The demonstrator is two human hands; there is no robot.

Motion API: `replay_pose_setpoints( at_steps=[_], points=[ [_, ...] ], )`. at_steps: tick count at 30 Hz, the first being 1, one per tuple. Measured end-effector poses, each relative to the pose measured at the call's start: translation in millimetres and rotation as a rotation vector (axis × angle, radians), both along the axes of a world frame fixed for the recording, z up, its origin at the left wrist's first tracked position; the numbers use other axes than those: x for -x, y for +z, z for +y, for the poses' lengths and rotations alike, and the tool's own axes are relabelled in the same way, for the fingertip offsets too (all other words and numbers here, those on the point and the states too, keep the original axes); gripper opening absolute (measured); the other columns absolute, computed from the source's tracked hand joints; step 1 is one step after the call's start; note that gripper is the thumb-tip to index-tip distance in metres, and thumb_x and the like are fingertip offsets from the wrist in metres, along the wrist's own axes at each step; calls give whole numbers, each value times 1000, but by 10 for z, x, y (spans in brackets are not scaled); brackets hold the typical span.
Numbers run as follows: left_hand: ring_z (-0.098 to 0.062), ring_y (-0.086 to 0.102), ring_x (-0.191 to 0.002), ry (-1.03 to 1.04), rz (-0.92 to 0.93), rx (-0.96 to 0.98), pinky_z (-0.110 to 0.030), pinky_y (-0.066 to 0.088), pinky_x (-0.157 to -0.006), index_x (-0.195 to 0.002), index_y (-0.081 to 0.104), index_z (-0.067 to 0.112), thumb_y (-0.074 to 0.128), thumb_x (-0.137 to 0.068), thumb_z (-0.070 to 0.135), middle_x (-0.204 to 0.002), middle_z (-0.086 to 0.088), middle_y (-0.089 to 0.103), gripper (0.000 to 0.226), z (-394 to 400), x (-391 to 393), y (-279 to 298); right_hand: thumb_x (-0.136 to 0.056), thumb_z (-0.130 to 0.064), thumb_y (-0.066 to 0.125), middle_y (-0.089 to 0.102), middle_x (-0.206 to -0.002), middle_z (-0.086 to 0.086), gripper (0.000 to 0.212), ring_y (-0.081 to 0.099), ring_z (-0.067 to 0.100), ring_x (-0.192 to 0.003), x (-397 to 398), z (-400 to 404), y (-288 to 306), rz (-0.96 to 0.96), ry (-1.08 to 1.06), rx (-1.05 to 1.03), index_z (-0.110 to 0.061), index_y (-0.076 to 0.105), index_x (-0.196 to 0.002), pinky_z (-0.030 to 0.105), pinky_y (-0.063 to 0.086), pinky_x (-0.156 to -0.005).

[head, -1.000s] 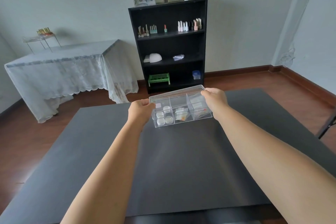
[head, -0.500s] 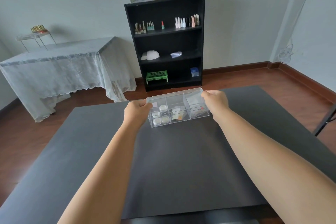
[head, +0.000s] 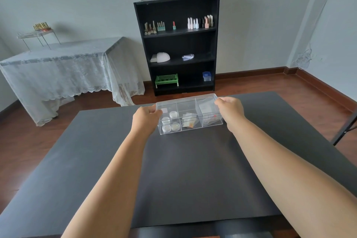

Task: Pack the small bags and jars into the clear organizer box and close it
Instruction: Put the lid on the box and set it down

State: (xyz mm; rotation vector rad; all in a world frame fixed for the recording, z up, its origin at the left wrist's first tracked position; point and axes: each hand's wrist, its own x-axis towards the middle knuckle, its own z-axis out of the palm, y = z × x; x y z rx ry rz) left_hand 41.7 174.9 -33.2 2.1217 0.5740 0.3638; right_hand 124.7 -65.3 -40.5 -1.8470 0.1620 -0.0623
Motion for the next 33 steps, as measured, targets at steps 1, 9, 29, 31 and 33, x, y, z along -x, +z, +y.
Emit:
replay_pose_setpoints(
  at_steps=[1, 9, 29, 31, 33],
  points=[
    [-16, 28, -49, -5, 3, -7, -25, 29, -51, -72, 61, 11, 55, -81, 25, -65, 1, 47, 17, -2, 3, 0, -85, -23, 55, 58, -73, -5, 17, 55, 20, -78, -6, 1, -10, 0, 4, -3, -12, 69, -86, 26, 39, -58],
    [-15, 47, -62, -14, 17, -122, -22, 38, -54, -79, 65, 6, 52, -88, 24, -124, -11, 29, 24, -36, 27, -34, -86, -23, 55, 68, -107, -1, 29, 59, 19, -93, 31, 7, -46, -10, 2, 8, -15, 69, -110, 27, 42, -69],
    [-26, 13, -148, -296, -5, -872, -44, -2, -117, -151, 26, 31, 19, -103, 46, -160, 3, 26, 51, -373, 68, -276, -98, -43, 45, 44, -147, 4, 48, 33, 23, -137, 217, 4, -317, -663, 409, 820, -20, 49, -140, 41, 32, -109],
    [-25, 10, -149, -304, 8, -866, -43, -5, -116, -152, 24, 32, 18, -102, 47, -161, 4, 22, 52, -340, 24, -265, -99, -43, 44, 42, -149, 4, 49, 31, 23, -138, 198, 36, -312, -645, 405, 824, -20, 47, -142, 41, 32, -110],
    [-24, 9, -149, -306, 6, -860, -42, -7, -115, -152, 24, 33, 18, -102, 48, -161, 5, 22, 52, -321, -10, -268, -99, -44, 43, 40, -150, 3, 50, 29, 22, -139, 178, 63, -304, -625, 400, 825, -21, 45, -143, 40, 32, -110]
  ],
)
